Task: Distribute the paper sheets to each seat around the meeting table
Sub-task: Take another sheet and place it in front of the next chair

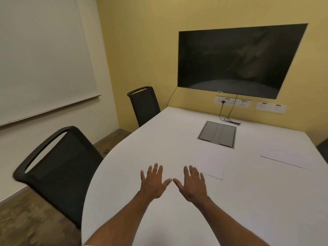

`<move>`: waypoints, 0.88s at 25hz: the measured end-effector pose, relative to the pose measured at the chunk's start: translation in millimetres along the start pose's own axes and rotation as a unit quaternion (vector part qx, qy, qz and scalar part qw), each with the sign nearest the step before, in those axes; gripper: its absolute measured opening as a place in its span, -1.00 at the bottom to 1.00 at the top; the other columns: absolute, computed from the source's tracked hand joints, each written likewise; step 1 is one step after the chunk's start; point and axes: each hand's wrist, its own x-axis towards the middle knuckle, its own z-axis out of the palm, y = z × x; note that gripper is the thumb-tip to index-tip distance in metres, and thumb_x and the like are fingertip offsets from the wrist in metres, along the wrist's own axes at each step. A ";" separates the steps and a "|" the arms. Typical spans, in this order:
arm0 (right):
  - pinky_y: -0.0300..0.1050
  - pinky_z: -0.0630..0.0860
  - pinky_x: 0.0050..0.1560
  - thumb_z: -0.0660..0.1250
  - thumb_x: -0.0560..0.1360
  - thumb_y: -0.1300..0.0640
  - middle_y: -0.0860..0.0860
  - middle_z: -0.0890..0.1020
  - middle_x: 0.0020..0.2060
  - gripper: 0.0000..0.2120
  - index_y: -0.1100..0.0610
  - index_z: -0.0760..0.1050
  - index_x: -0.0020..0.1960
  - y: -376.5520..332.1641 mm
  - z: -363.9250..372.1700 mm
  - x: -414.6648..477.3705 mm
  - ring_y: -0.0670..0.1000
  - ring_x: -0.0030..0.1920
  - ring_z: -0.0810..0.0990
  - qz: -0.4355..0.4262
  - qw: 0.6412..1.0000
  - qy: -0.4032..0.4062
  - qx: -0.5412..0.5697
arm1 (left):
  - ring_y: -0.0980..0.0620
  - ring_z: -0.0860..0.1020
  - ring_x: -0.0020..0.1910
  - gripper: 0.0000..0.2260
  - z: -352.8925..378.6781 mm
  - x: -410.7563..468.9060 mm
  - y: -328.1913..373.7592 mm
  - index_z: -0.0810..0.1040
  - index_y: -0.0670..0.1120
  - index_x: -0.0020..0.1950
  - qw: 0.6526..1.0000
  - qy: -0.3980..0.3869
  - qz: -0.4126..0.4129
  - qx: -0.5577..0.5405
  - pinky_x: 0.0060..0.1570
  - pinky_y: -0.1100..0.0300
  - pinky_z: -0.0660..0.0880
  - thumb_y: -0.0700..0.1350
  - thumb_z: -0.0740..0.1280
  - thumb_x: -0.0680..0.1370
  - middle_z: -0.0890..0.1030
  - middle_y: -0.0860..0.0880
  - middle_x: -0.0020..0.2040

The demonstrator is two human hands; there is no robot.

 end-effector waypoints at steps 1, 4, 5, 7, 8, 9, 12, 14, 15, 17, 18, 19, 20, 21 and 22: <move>0.10 -0.10 0.52 -0.10 0.52 -0.37 0.10 0.01 0.57 -0.23 0.10 -0.05 0.56 2.8 0.3 5.3 0.10 0.57 -0.05 0.017 1.000 0.003 0.000 | -0.10 -0.16 0.56 -0.31 -0.4 9.9 1.9 -0.12 0.02 0.56 1.000 -0.003 0.016 0.001 0.45 -0.21 -0.25 0.35 -0.09 0.54 -0.14 -0.04 0.59; 0.10 -0.13 0.52 -0.11 0.52 -0.37 0.10 -0.01 0.57 -0.22 0.09 -0.06 0.56 3.9 -0.1 16.0 0.10 0.57 -0.07 0.063 0.998 0.010 0.002 | -0.09 -0.16 0.57 -0.32 -0.3 38.0 2.8 -0.12 0.02 0.57 0.998 -0.011 0.060 0.004 0.45 -0.21 -0.25 0.34 -0.09 0.55 -0.15 -0.03 0.59; 0.11 -0.13 0.52 -0.10 0.52 -0.37 0.10 -0.01 0.57 -0.23 0.09 -0.06 0.56 3.4 0.1 19.3 0.10 0.57 -0.07 0.079 0.997 0.015 0.003 | -0.09 -0.16 0.57 -0.32 0.2 47.0 2.6 -0.12 0.01 0.57 0.997 -0.014 0.076 0.004 0.45 -0.20 -0.25 0.33 -0.09 0.55 -0.14 -0.03 0.59; 0.11 -0.13 0.53 -0.09 0.53 -0.36 0.10 -0.02 0.57 -0.23 0.09 -0.06 0.56 3.4 -0.1 27.2 0.10 0.57 -0.08 0.116 0.993 0.020 0.008 | -0.08 -0.15 0.57 -0.32 -0.5 64.8 3.1 -0.11 0.01 0.57 0.993 -0.020 0.115 0.008 0.46 -0.20 -0.23 0.33 -0.10 0.55 -0.13 -0.03 0.59; 0.11 -0.13 0.53 -0.09 0.53 -0.35 0.10 -0.02 0.57 -0.23 0.09 -0.07 0.56 3.7 -0.4 30.1 0.10 0.57 -0.08 0.132 0.991 0.022 0.008 | -0.08 -0.15 0.57 -0.33 -0.7 72.2 3.8 -0.12 0.00 0.57 0.991 -0.025 0.132 0.010 0.46 -0.20 -0.23 0.32 -0.10 0.56 -0.13 -0.03 0.59; 0.11 -0.14 0.53 -0.08 0.53 -0.35 0.10 -0.02 0.57 -0.23 0.09 -0.07 0.57 4.2 -1.0 32.5 0.10 0.57 -0.09 0.148 0.989 0.025 0.007 | -0.08 -0.15 0.57 -0.33 -0.8 79.6 5.3 -0.12 0.00 0.57 0.988 -0.031 0.148 0.013 0.46 -0.20 -0.24 0.32 -0.10 0.56 -0.14 -0.03 0.59; 0.10 -0.15 0.53 -0.09 0.53 -0.35 0.09 -0.05 0.57 -0.24 0.08 -0.10 0.57 7.1 -4.1 39.3 0.10 0.57 -0.11 0.191 0.981 0.029 0.005 | -0.09 -0.15 0.57 -0.34 -0.7 96.6 11.6 -0.13 0.00 0.57 0.981 -0.044 0.188 0.024 0.46 -0.19 -0.23 0.31 -0.10 0.56 -0.15 -0.04 0.59; 0.10 -0.16 0.53 -0.09 0.54 -0.35 0.09 -0.07 0.57 -0.24 0.08 -0.11 0.57 9.8 -5.7 43.4 0.09 0.57 -0.12 0.213 0.976 0.031 0.003 | -0.09 -0.15 0.57 -0.34 -1.4 106.1 16.3 -0.12 0.00 0.57 0.977 -0.047 0.208 0.021 0.46 -0.19 -0.23 0.31 -0.09 0.57 -0.15 -0.04 0.59; 0.10 -0.16 0.53 -0.09 0.54 -0.35 0.09 -0.07 0.57 -0.24 0.08 -0.12 0.57 11.6 -6.0 44.6 0.09 0.57 -0.12 0.222 0.975 0.031 0.002 | -0.09 -0.15 0.57 -0.34 -0.7 110.7 19.2 -0.12 0.00 0.57 0.975 -0.049 0.214 0.018 0.47 -0.19 -0.22 0.31 -0.09 0.57 -0.14 -0.04 0.59; 0.09 -0.17 0.53 -0.08 0.54 -0.34 0.08 -0.08 0.57 -0.24 0.08 -0.13 0.57 17.3 -6.1 48.6 0.09 0.57 -0.13 0.237 0.971 0.029 -0.001 | -0.09 -0.14 0.57 -0.34 2.6 119.5 26.0 -0.12 0.00 0.57 0.973 -0.051 0.226 0.015 0.47 -0.19 -0.22 0.31 -0.09 0.56 -0.14 -0.04 0.59; 0.09 -0.17 0.53 -0.08 0.54 -0.34 0.08 -0.08 0.57 -0.24 0.07 -0.13 0.57 21.3 -5.7 51.3 0.09 0.57 -0.13 0.242 0.970 0.027 -0.001 | -0.09 -0.14 0.57 -0.33 4.1 122.9 29.4 -0.12 0.00 0.57 0.972 -0.052 0.230 0.015 0.46 -0.19 -0.22 0.31 -0.09 0.56 -0.14 -0.04 0.59; 0.09 -0.17 0.53 -0.08 0.54 -0.34 0.08 -0.08 0.57 -0.24 0.07 -0.13 0.57 25.2 -5.1 54.5 0.09 0.57 -0.13 0.246 0.969 0.025 -0.003 | -0.09 -0.14 0.57 -0.33 5.9 126.5 33.0 -0.12 0.00 0.57 0.971 -0.054 0.232 0.013 0.46 -0.19 -0.22 0.31 -0.09 0.56 -0.15 -0.04 0.59; 0.09 -0.17 0.53 -0.08 0.54 -0.35 0.08 -0.08 0.57 -0.24 0.07 -0.13 0.57 28.5 -4.4 57.7 0.09 0.57 -0.13 0.249 0.968 0.024 -0.004 | -0.09 -0.15 0.57 -0.33 7.6 130.5 36.7 -0.13 0.00 0.57 0.971 -0.055 0.234 0.013 0.46 -0.19 -0.23 0.31 -0.09 0.56 -0.15 -0.04 0.59; 0.09 -0.17 0.53 -0.08 0.54 -0.35 0.08 -0.08 0.57 -0.24 0.07 -0.13 0.57 32.6 -3.2 62.1 0.09 0.57 -0.13 0.251 0.968 0.024 -0.005 | -0.10 -0.15 0.57 -0.33 10.1 135.7 40.6 -0.13 0.00 0.57 0.970 -0.056 0.235 0.014 0.46 -0.20 -0.23 0.31 -0.09 0.56 -0.15 -0.04 0.59; 0.09 -0.17 0.53 -0.08 0.54 -0.35 0.08 -0.08 0.57 -0.24 0.07 -0.12 0.57 36.9 -1.6 66.4 0.09 0.57 -0.12 0.253 0.967 0.024 -0.005 | -0.10 -0.15 0.57 -0.33 13.1 140.5 44.5 -0.13 0.00 0.57 0.970 -0.059 0.236 0.015 0.46 -0.20 -0.23 0.31 -0.09 0.56 -0.15 -0.04 0.59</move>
